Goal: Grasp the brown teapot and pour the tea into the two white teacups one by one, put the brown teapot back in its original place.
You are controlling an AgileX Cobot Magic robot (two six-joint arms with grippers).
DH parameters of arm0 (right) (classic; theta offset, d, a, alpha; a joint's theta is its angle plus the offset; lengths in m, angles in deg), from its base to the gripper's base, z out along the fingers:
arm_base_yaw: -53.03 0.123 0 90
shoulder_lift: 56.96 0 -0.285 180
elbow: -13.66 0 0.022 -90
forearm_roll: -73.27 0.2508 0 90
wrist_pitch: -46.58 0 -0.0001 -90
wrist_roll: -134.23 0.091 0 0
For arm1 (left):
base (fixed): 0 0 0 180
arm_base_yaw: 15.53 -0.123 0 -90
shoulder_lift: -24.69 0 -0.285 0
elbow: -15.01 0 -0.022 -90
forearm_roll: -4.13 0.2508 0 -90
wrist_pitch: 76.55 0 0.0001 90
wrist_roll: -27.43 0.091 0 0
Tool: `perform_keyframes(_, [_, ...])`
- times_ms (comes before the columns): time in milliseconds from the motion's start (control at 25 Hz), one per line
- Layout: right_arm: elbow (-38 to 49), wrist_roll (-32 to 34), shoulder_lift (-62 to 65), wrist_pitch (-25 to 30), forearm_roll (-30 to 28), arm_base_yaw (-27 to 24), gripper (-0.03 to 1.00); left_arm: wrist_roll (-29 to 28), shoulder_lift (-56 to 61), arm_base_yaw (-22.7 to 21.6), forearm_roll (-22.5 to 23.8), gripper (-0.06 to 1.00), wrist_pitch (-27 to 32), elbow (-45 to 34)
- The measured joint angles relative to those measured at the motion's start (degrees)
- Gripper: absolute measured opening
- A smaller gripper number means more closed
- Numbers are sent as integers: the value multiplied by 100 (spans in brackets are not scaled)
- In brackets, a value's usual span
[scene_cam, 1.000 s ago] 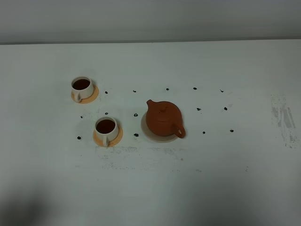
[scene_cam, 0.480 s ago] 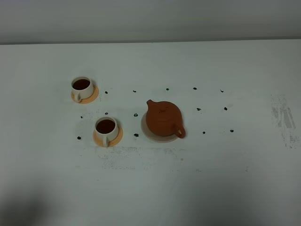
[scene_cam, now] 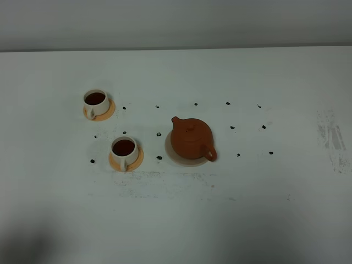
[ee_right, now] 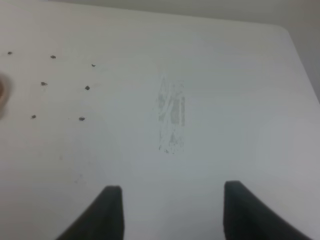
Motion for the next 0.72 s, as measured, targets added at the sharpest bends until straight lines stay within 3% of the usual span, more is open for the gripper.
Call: perform_keyframes(720, [0,5,0,16,0,0,47,0,5,0,0,66,0,0])
